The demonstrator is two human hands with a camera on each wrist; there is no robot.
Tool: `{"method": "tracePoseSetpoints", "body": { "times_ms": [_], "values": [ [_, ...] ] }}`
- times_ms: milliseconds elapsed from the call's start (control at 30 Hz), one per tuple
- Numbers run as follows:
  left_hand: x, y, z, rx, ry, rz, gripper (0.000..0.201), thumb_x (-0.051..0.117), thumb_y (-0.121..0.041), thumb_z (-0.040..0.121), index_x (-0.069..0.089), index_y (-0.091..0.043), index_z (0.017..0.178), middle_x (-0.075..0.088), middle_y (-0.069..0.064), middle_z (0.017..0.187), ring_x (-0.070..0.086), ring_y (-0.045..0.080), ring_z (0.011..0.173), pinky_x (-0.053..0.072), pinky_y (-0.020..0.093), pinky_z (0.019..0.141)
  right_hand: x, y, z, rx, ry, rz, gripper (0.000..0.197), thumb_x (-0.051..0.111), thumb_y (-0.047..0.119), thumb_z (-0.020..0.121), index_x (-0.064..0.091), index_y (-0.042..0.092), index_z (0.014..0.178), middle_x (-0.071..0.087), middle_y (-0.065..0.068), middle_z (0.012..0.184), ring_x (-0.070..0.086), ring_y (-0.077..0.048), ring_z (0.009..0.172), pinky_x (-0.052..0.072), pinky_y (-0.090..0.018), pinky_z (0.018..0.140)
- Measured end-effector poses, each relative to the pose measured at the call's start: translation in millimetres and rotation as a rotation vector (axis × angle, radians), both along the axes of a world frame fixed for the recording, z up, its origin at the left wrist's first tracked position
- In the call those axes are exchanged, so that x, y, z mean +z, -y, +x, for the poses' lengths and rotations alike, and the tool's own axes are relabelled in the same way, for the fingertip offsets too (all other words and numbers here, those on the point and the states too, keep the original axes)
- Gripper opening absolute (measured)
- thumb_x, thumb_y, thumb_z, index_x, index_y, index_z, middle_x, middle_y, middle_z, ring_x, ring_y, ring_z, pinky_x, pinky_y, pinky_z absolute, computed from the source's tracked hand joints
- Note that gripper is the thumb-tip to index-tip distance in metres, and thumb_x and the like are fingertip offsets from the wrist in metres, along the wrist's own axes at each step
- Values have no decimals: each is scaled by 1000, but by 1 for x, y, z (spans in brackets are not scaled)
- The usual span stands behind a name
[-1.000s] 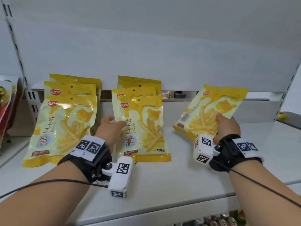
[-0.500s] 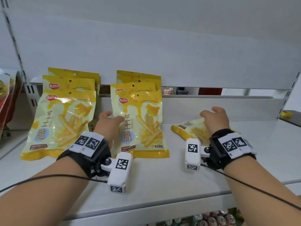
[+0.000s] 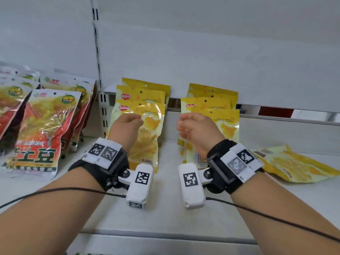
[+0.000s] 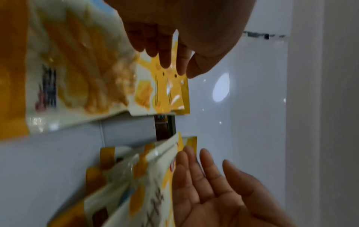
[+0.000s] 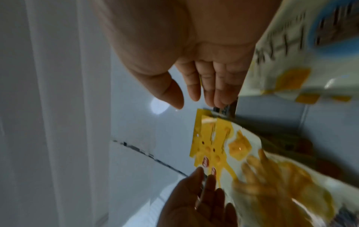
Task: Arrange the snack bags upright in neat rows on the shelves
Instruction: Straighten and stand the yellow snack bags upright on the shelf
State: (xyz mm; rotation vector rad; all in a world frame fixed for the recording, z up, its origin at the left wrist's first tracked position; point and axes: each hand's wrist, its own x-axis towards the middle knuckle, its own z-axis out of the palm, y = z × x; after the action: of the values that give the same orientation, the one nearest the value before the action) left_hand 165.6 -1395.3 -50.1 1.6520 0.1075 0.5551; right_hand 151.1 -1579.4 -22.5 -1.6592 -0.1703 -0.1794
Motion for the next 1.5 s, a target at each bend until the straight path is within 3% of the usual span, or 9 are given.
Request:
{"method": "tracePoseSetpoints", "body": {
  "times_ms": [300, 533, 700, 800, 1033, 1200, 1300, 1400, 1500],
  "values": [
    [-15, -77, 16, -14, -268, 49, 67, 62, -35, 85, 35, -21, 145, 50, 11, 137, 49, 31, 122, 40, 48, 104, -19, -75, 38, -108, -234, -208, 53, 60, 22, 84, 43, 1, 130, 49, -8, 99, 49, -24, 83, 39, -31, 68],
    [-4, -96, 23, -70, -143, 7, 35, 52, -52, 88, 58, -28, 113, 63, 0, 113, 58, 17, 97, 44, 36, 91, -18, -84, 51, -196, -190, 73, 13, 58, 23, 86, 55, 14, 77, 43, -4, 68, 42, -17, 58, 30, -26, 52],
    [12, -104, 28, -55, -75, -212, 38, 39, -28, 100, 43, -8, 133, 61, 12, 113, 58, 30, 107, 46, 36, 93, -15, -87, 55, -205, -101, 109, 18, 52, 35, 93, 61, 29, 78, 57, 7, 80, 55, -12, 77, 48, -32, 78],
    [12, -108, 30, -151, -164, -381, 37, 51, -46, 93, 66, -13, 103, 75, 8, 89, 71, 28, 84, 56, 44, 79, -15, -90, 53, -141, -83, 203, 15, 54, 37, 92, 66, 28, 89, 70, 1, 103, 62, -22, 102, 47, -46, 96],
    [-4, -114, 42, -308, -111, -667, 34, 59, -42, 88, 77, -20, 70, 76, 6, 87, 73, 28, 77, 56, 54, 80, -28, -100, 56, -42, -39, 354, 18, 54, 30, 93, 69, 20, 92, 74, -2, 89, 67, -23, 85, 48, -47, 92],
    [-12, -120, 49, -318, -84, -729, 36, 55, -47, 91, 72, -16, 97, 76, 9, 91, 73, 30, 82, 57, 50, 72, -47, -101, 51, 61, -70, 258, 11, 56, 14, 90, 66, 10, 89, 71, -7, 79, 65, -23, 70, 52, -38, 69],
    [-16, -122, 50, -398, -107, -678, 47, 53, -55, 88, 71, -16, 106, 73, 12, 105, 69, 34, 96, 51, 55, 88, -50, -94, 51, -5, -40, 209, 21, 53, 8, 92, 64, 12, 75, 68, -4, 68, 62, -21, 62, 52, -36, 63],
    [-26, -120, 45, -501, -132, -477, 33, 58, -43, 89, 73, -14, 93, 75, 7, 88, 73, 25, 82, 58, 40, 69, -52, -88, 51, -88, -10, 253, 21, 55, 8, 92, 61, 14, 73, 66, -4, 70, 62, -22, 67, 52, -38, 69],
    [-34, -116, 43, -447, -120, -274, 23, 53, -28, 94, 70, -11, 95, 75, 8, 88, 70, 26, 83, 57, 44, 78, -55, -83, 50, -140, 6, 272, 14, 59, 13, 90, 61, 16, 77, 66, -7, 82, 61, -25, 84, 50, -43, 83]
  ]
}}
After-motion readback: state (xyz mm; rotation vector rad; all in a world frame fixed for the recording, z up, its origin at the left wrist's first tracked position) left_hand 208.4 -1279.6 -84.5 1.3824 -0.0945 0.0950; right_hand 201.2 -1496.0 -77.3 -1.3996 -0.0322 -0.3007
